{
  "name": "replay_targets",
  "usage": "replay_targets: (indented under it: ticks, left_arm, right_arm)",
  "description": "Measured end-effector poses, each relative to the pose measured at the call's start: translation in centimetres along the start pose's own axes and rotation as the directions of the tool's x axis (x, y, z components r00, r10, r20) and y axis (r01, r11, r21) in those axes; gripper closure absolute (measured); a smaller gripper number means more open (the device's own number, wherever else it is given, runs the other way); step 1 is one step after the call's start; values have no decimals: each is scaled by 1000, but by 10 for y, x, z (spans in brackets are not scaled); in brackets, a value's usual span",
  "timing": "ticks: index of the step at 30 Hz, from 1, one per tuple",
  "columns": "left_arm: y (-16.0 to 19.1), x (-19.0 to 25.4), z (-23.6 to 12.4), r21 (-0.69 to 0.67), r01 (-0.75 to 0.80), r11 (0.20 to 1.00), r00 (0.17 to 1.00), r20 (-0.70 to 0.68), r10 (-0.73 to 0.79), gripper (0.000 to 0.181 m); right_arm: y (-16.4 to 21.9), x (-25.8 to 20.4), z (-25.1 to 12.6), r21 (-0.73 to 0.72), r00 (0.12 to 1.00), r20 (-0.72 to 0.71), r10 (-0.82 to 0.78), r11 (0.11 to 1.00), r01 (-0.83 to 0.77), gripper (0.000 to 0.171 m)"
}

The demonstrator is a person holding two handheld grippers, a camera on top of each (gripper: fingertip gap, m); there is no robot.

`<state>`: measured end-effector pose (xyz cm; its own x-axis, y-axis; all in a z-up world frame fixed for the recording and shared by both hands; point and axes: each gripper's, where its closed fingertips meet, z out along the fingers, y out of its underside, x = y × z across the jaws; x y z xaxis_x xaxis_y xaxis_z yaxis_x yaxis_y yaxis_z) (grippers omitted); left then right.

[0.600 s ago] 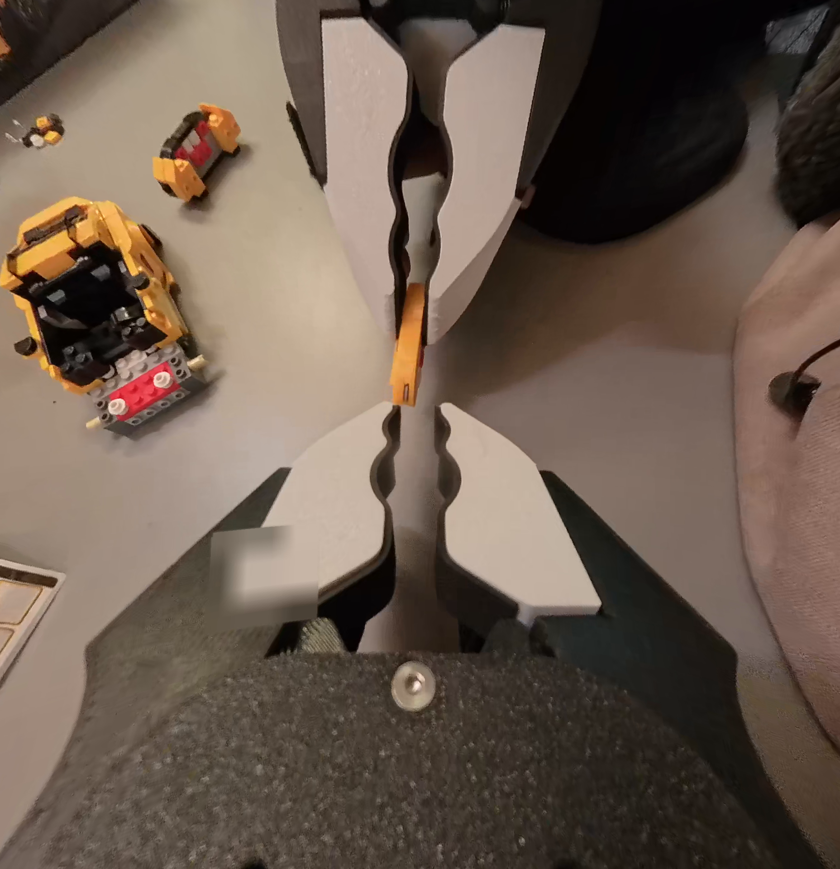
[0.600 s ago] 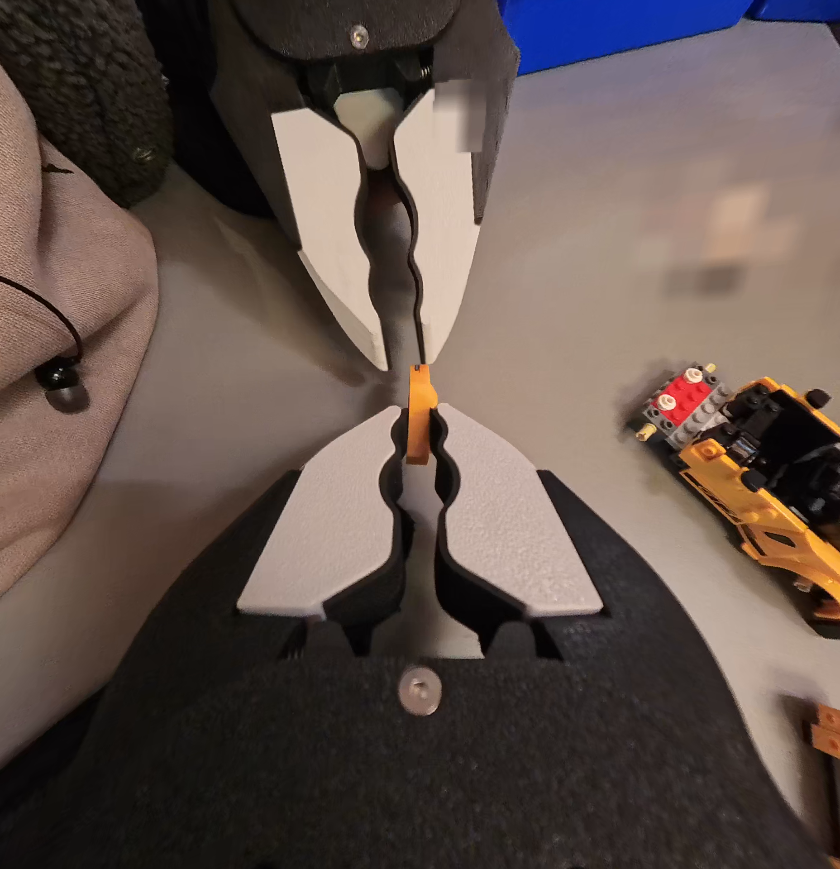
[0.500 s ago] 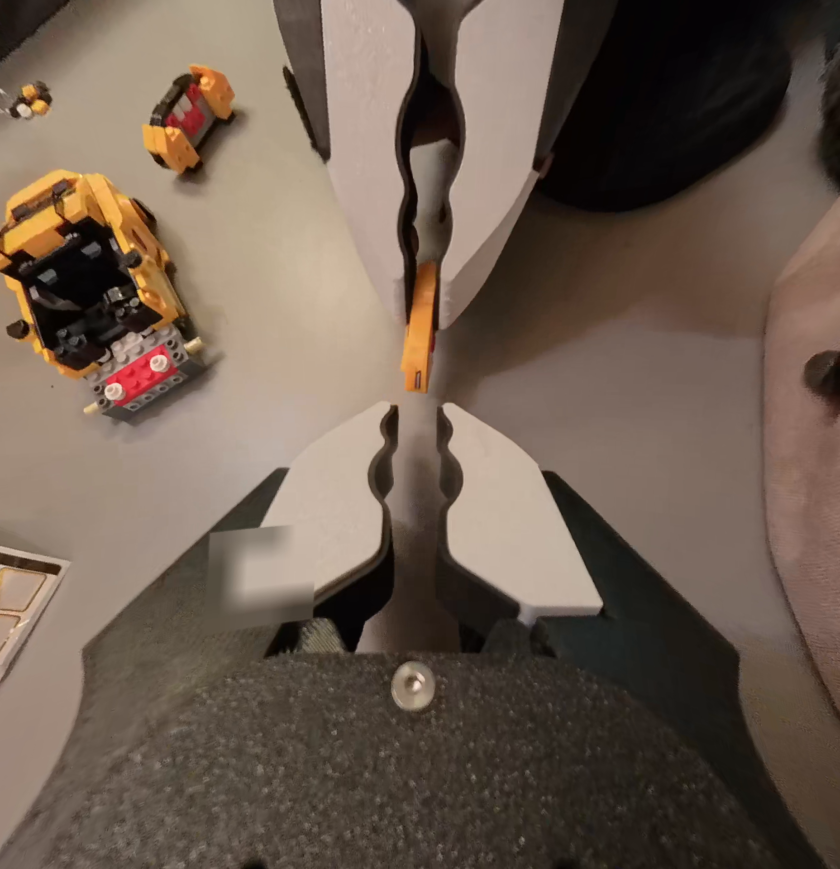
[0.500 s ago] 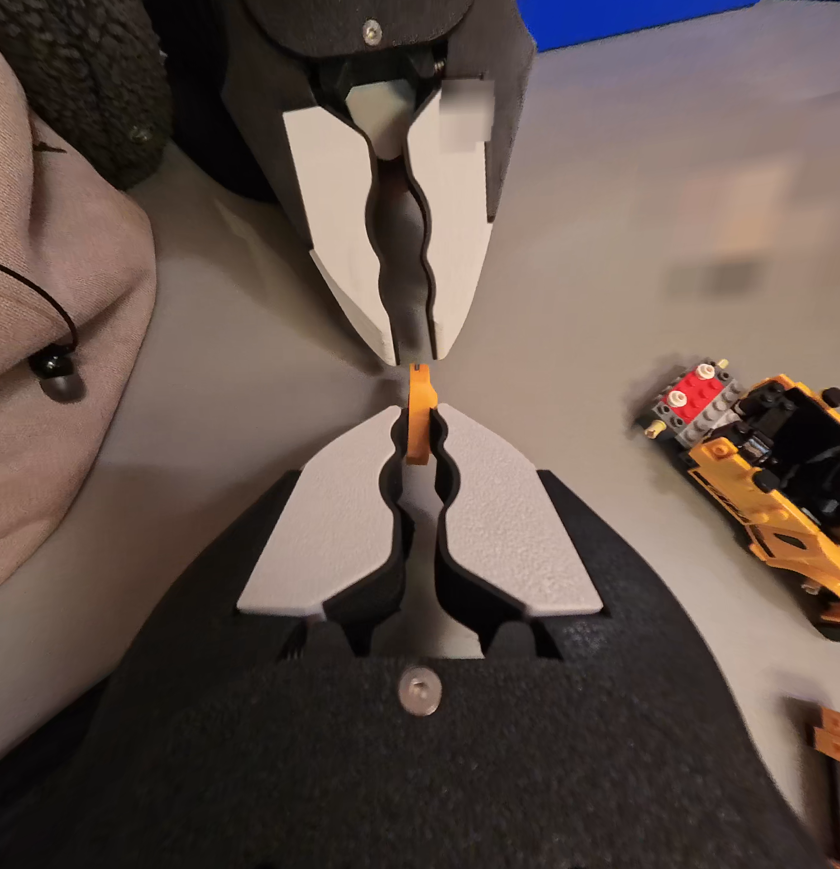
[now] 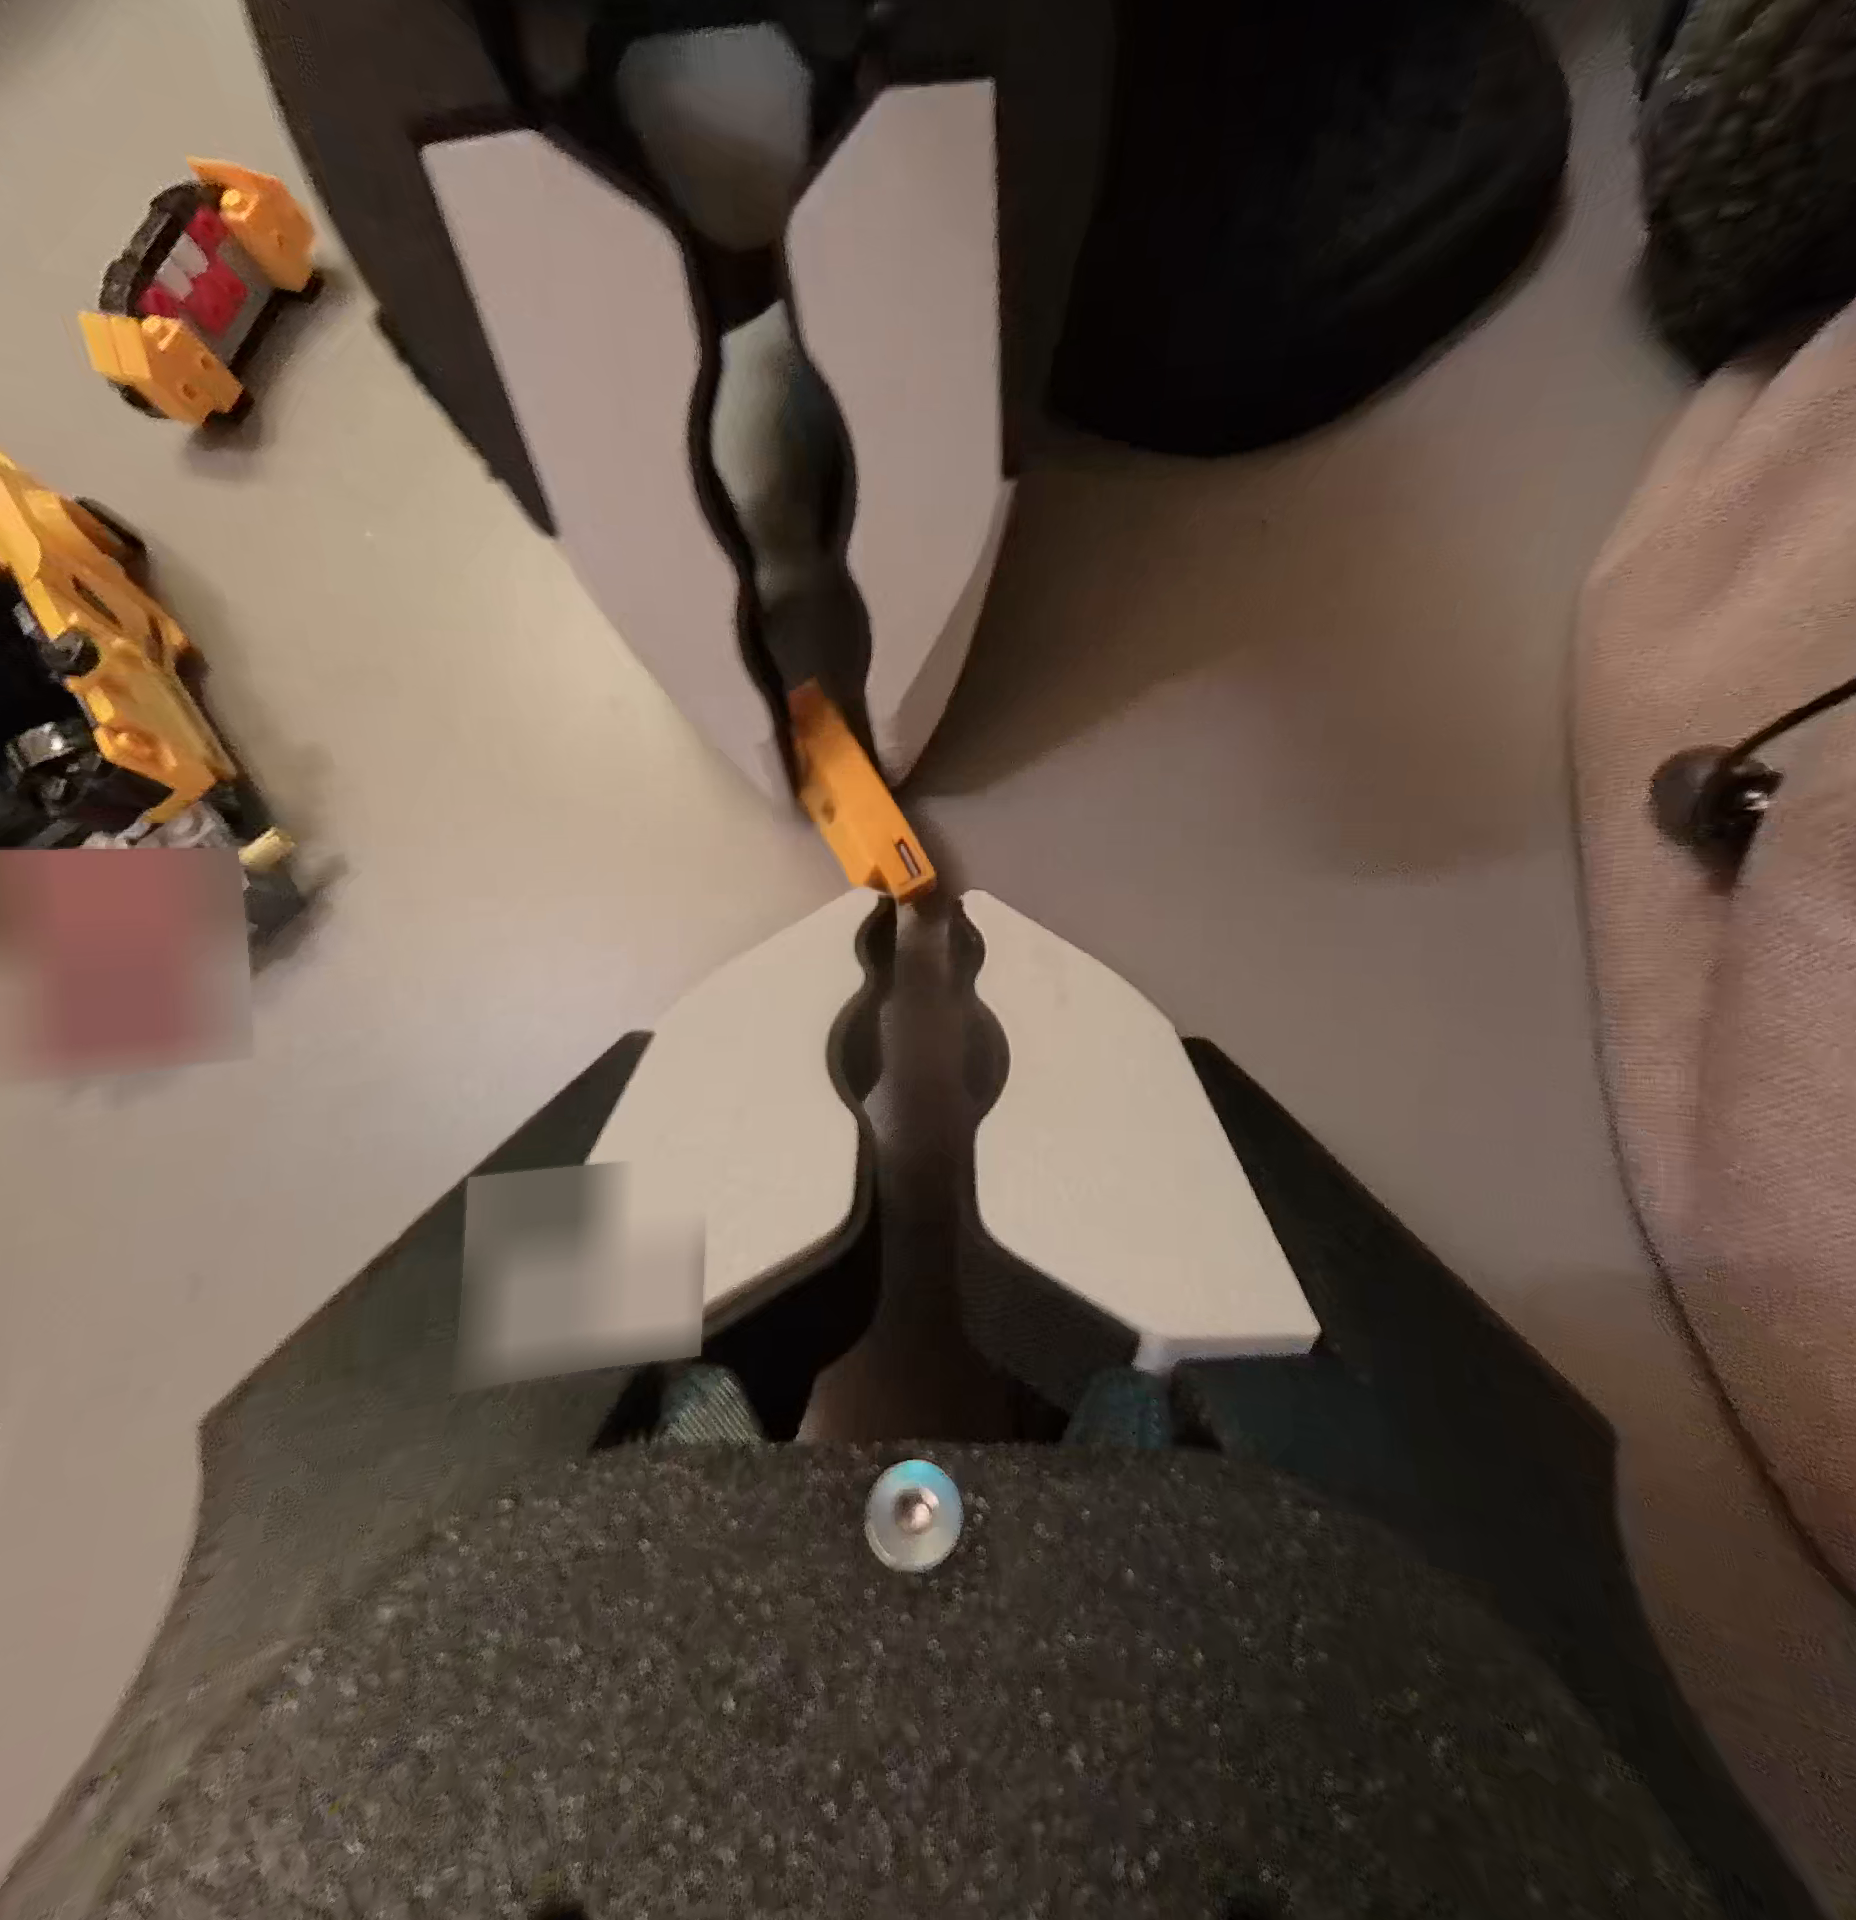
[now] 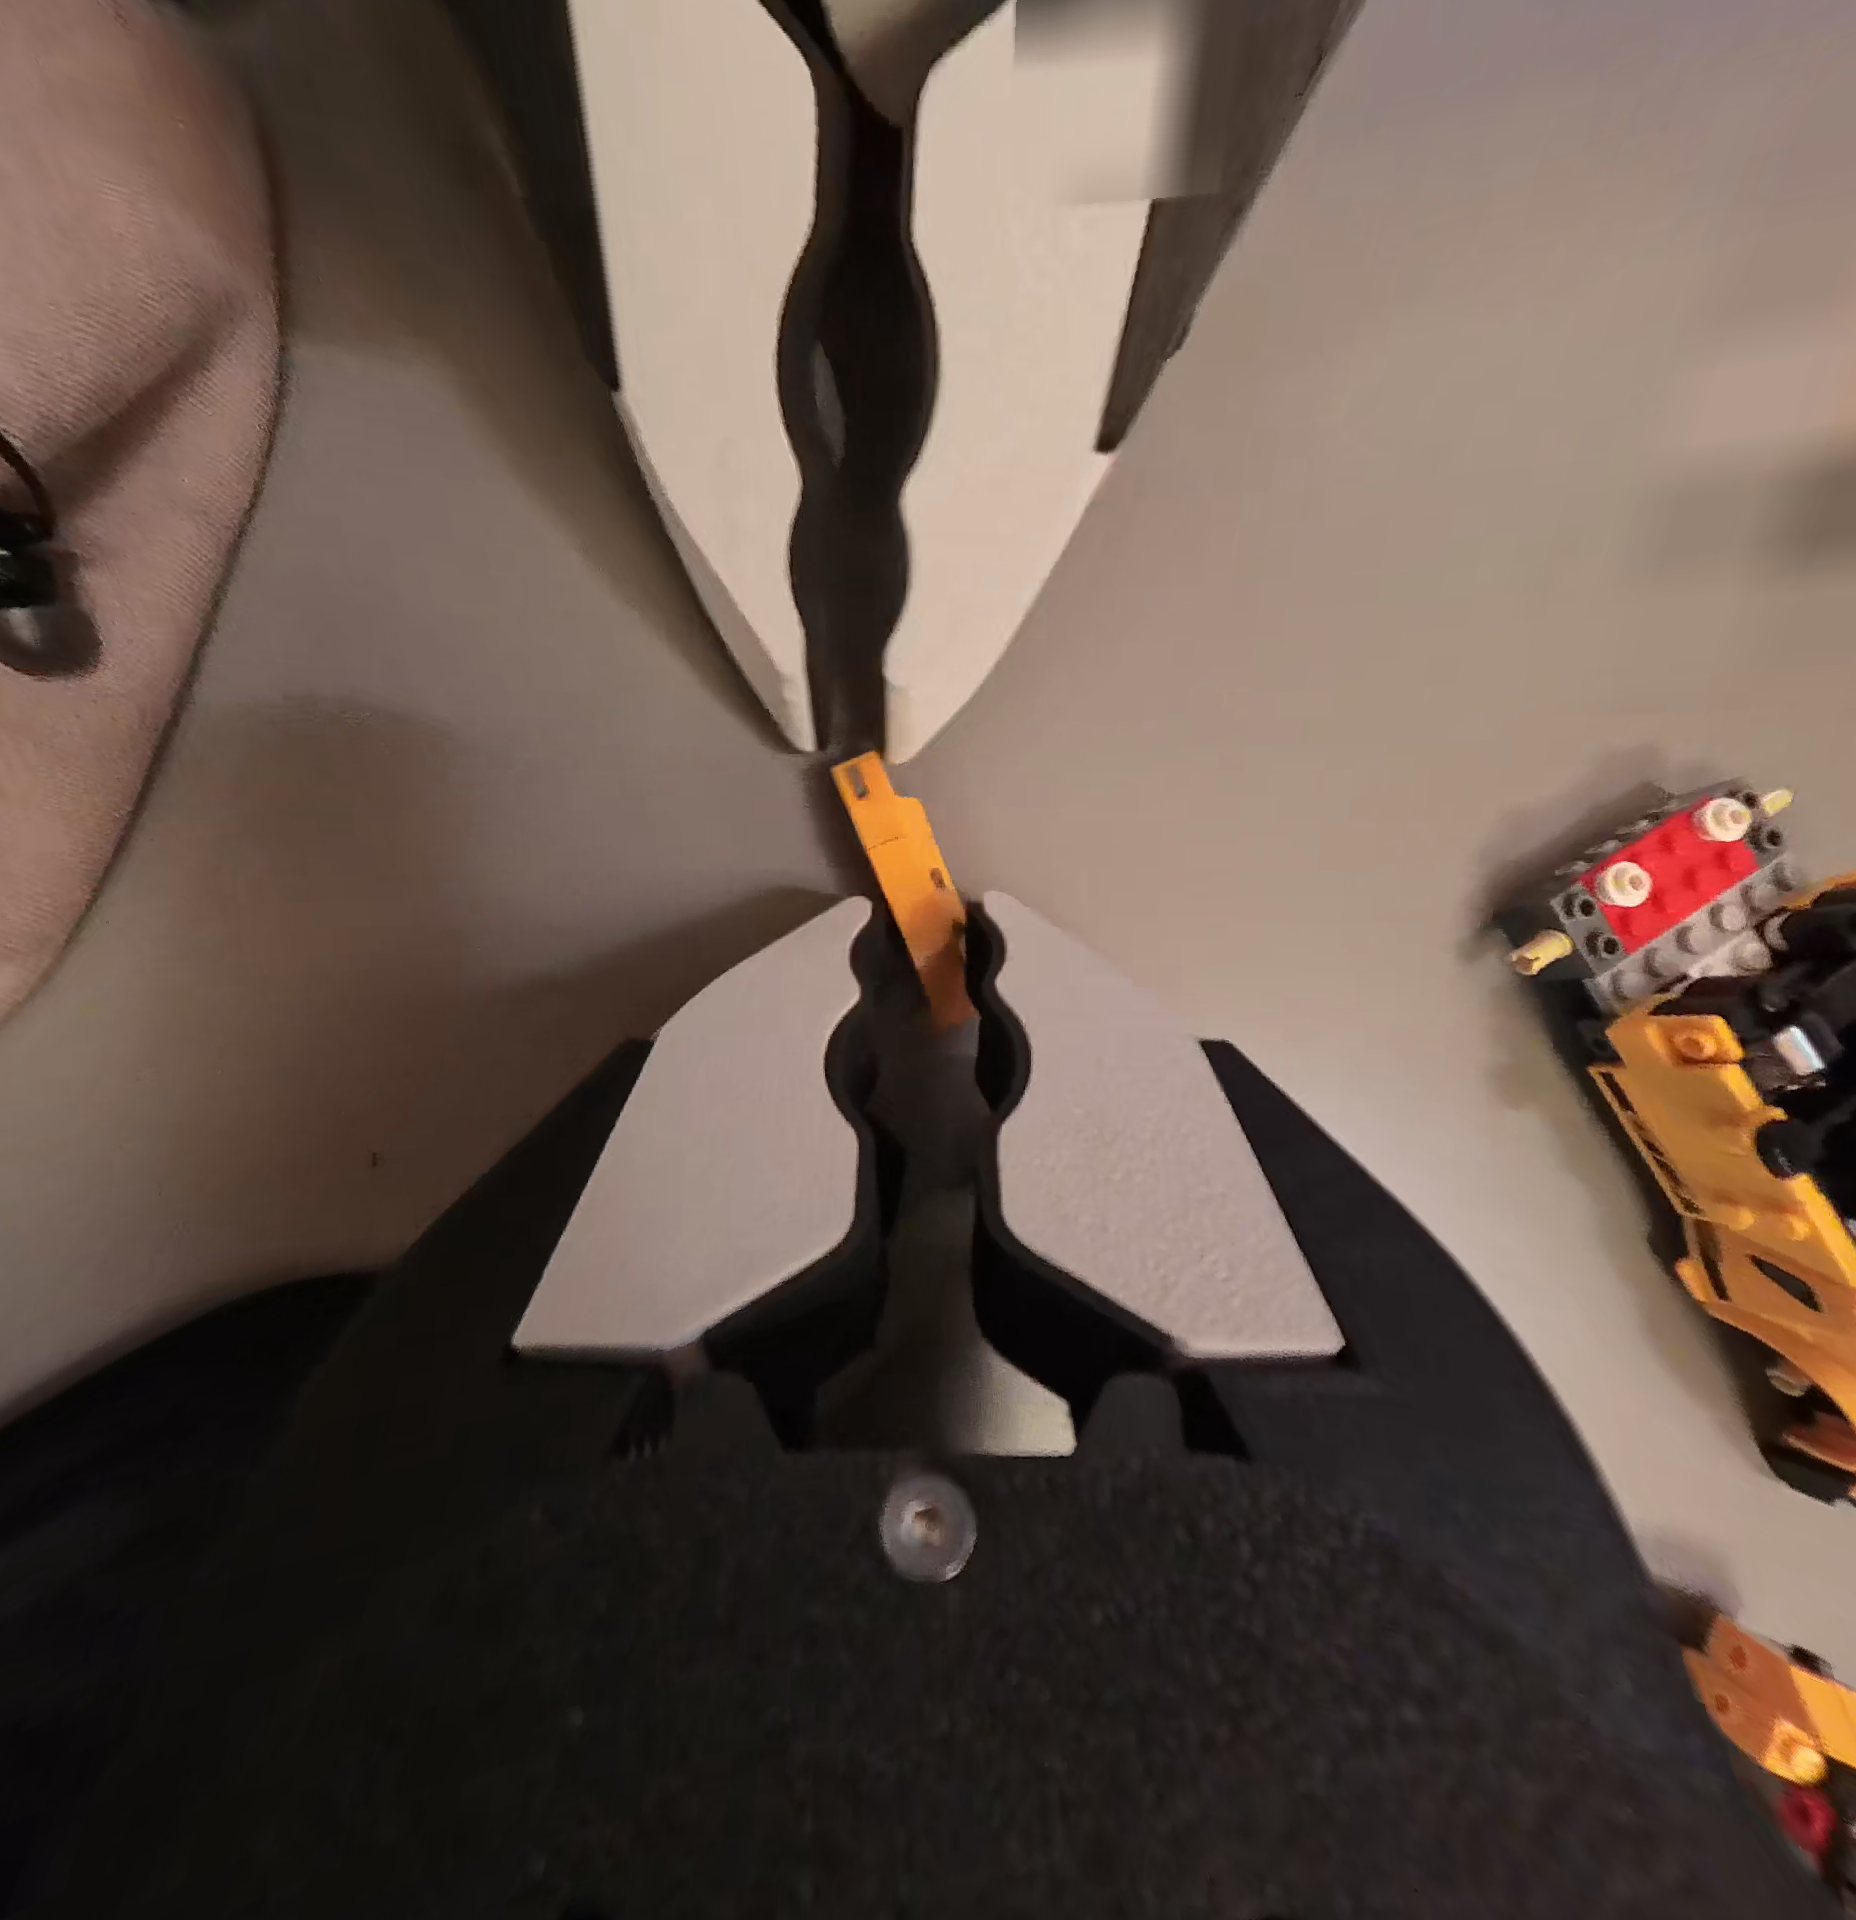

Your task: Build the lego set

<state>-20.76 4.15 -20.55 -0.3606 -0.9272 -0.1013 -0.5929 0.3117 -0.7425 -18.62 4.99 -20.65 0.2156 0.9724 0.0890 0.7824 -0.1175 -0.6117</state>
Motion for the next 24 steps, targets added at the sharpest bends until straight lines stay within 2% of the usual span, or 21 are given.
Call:
replay_targets:
  ticks: [3, 6, 13, 17, 21, 24]
  left_arm:
    - [-5, 11, 1, 32, -25, 999, 998, -51, 27, 168]
    - [-9, 23, 2, 59, -53, 997, 993, -107, 59, 170]
    - [-4, -6, -4, 52, 45, 998, 999, -12, -45, 168]
    - [5, -18, 1, 1, 93, 996, 995, 19, -93, 161]
    - [-1, -3, 8, -3, 55, 998, 998, -40, -55, 162]
    - [-10, 13, 10, 29, -50, 998, 996, -69, 52, 163]
  right_arm:
    - [1, 7, -1, -30, 1000, -21, -11, 1000, 10, 150]
    - [3, 13, -7, -27, 998, -69, 0, 1000, -2, 150]
    - [13, 13, -28, 32, 979, -164, 117, 993, -114, 153]
    - [12, 2, -25, 21, 984, -136, 113, 994, -111, 162]
    - [13, 10, -15, -19, 982, -162, 98, 995, -102, 168]
    - [9, 20, -18, 2, 977, -188, 104, 994, -105, 166]
